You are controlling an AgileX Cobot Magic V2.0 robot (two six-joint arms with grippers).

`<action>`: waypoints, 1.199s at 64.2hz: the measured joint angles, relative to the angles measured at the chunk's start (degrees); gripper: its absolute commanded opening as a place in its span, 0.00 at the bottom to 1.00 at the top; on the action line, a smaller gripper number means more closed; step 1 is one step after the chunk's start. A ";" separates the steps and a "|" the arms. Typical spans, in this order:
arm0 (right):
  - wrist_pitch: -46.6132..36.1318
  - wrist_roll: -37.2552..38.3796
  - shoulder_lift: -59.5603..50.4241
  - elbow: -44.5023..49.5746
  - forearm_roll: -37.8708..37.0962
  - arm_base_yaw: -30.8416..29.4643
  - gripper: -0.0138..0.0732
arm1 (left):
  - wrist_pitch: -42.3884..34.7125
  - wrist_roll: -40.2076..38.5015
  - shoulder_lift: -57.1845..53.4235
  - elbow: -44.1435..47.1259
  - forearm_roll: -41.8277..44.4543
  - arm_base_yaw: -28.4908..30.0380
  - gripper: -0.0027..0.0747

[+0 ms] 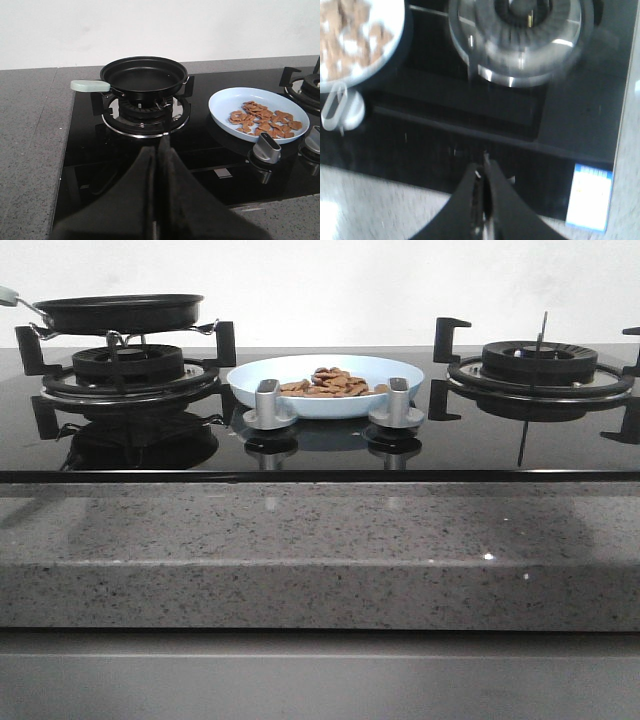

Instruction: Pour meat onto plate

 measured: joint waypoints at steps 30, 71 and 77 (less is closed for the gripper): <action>-19.88 0.00 -37.58 37.43 -0.30 0.00 0.09 | 0.00 0.00 0.00 0.00 0.00 0.00 0.01; -28.31 0.00 -58.26 53.00 -0.30 0.00 0.09 | 0.00 0.00 0.00 0.00 0.00 0.00 0.01; -28.40 0.00 -58.26 53.00 -0.30 0.00 0.09 | 0.00 0.00 0.00 0.00 0.00 0.00 0.01</action>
